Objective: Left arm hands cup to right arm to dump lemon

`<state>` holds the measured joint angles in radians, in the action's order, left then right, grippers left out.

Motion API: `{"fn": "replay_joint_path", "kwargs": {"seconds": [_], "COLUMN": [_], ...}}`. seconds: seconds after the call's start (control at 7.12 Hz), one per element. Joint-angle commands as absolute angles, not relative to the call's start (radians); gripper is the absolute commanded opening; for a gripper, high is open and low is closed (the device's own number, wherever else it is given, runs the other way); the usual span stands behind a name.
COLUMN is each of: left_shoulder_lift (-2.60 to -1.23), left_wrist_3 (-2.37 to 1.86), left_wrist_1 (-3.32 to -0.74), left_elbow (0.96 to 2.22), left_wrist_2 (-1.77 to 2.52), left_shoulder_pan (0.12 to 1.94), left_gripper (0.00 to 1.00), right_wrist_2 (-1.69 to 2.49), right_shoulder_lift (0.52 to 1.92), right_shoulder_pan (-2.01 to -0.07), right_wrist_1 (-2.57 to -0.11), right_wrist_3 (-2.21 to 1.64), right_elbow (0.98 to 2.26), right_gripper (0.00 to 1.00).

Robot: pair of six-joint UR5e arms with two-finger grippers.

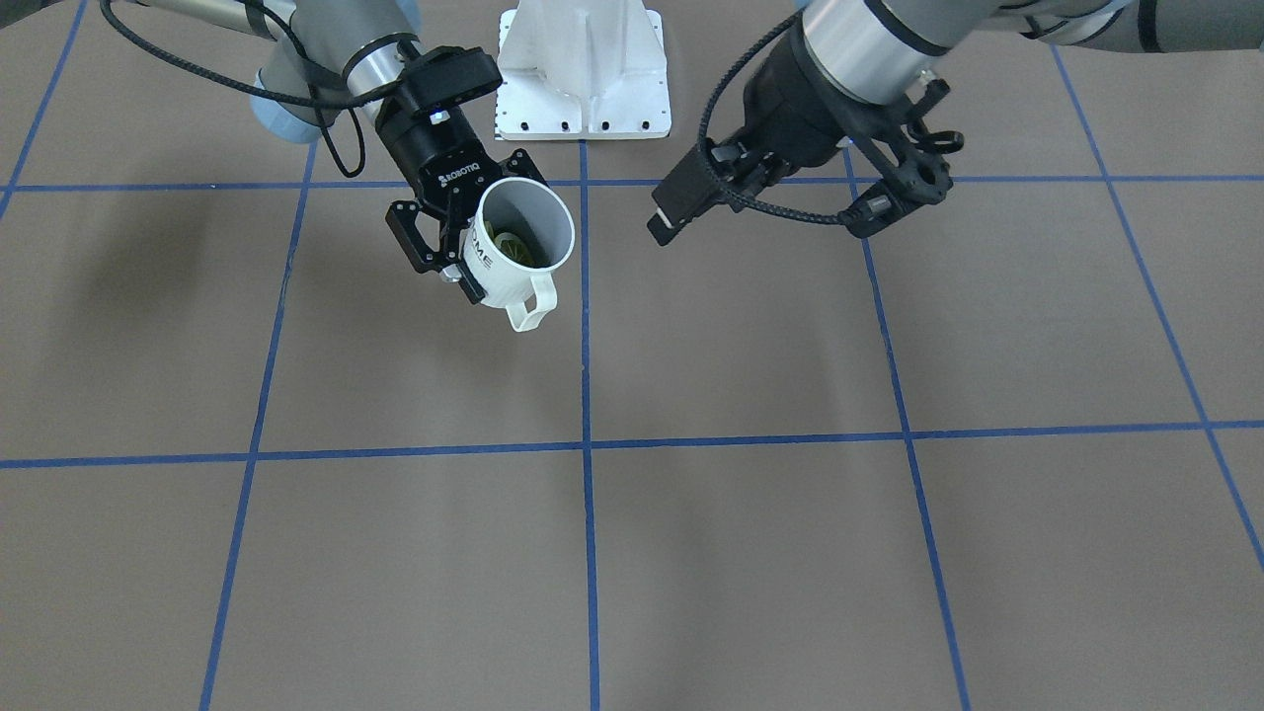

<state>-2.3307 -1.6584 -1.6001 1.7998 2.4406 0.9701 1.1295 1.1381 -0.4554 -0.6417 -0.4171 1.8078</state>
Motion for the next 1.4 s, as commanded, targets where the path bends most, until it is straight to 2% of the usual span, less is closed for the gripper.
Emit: {"fn": "replay_joint_path", "kwargs": {"seconds": [0.0,0.28,0.7,0.84,0.98,1.26], "left_shoulder_lift": [-2.136,-1.947,-1.729,-1.677,-1.671,-1.674], "left_wrist_3": [-1.368,-0.988,-0.388,-0.229,-0.104,0.036], "left_wrist_1": [-1.597,-1.597,-1.591,-1.556,-1.490,-1.450], "left_elbow": [1.912,1.969,1.950,1.939,1.930,1.882], "left_wrist_2": [2.433,2.431,2.297,2.296,2.295,2.295], "left_shoulder_pan": [0.991,1.066,1.168,1.228,1.279,1.334], "left_gripper": [1.00,1.00,1.00,1.00,1.00,1.00], "right_wrist_2": [1.190,1.489,1.742,1.770,1.772,1.875], "right_shoulder_lift": [1.141,1.147,1.228,1.294,1.402,1.527], "right_shoulder_pan": [-0.541,-0.715,-0.934,-0.977,-1.011,-1.113], "right_wrist_1": [-0.744,-0.820,-0.808,-0.764,-0.612,-0.496], "right_wrist_3": [-0.521,-0.594,-0.604,-0.604,-0.604,-0.606], "right_elbow": [1.809,1.809,1.813,1.831,1.829,1.829], "right_gripper": [0.17,0.16,0.16,0.16,0.16,0.16]}}
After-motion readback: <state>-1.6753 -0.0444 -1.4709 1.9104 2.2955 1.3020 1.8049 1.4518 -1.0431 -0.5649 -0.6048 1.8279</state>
